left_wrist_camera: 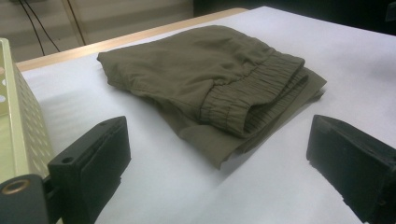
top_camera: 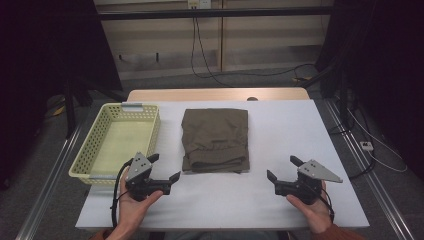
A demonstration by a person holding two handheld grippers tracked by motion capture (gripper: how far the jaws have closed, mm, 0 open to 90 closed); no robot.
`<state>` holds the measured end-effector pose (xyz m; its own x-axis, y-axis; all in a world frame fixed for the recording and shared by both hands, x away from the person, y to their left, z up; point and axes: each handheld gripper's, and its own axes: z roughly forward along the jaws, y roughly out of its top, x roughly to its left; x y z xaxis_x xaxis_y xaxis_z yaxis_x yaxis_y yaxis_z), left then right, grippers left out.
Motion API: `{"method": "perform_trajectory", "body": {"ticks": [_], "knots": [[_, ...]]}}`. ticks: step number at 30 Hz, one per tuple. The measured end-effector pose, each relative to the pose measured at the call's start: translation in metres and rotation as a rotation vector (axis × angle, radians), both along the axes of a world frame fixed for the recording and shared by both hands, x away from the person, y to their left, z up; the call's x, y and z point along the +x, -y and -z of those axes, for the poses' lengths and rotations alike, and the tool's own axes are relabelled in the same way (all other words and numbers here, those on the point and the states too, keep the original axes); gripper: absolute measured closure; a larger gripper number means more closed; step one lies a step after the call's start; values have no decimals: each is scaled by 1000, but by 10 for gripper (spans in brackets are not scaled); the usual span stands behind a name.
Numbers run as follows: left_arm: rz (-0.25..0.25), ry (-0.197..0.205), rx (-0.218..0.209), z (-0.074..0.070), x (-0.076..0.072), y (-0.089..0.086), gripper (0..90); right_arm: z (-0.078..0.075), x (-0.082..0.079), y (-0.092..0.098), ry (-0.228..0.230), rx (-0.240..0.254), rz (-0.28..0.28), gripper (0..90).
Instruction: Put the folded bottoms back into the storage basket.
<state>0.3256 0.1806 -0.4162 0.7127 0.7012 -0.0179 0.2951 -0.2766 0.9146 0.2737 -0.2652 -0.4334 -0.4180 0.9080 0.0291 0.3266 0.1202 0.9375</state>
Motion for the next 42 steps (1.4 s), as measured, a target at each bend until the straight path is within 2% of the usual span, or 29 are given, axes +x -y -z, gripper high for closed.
{"method": "perform_trajectory", "body": {"ticks": [14, 18, 23, 29, 32, 42], "knots": [[12, -11, 13, 3, 0, 8, 70, -1, 0, 2, -3, 9, 0, 61], [8, -10, -1, 2, 1, 9, 70, -1, -1, 2, -5, 8, -1, 60], [3, -30, 4, 2, 4, 11, 69, -2, -2, 1, -10, 8, 3, 59], [11, -14, 12, -2, 6, 17, 67, -3, -5, 3, -11, 7, 3, 59], [22, -16, 25, -3, 10, 23, 67, -1, -4, 3, -25, 7, -5, 57], [-6, -27, 34, -6, 26, 33, 68, 0, -4, 6, -29, 11, 1, 58]]}}
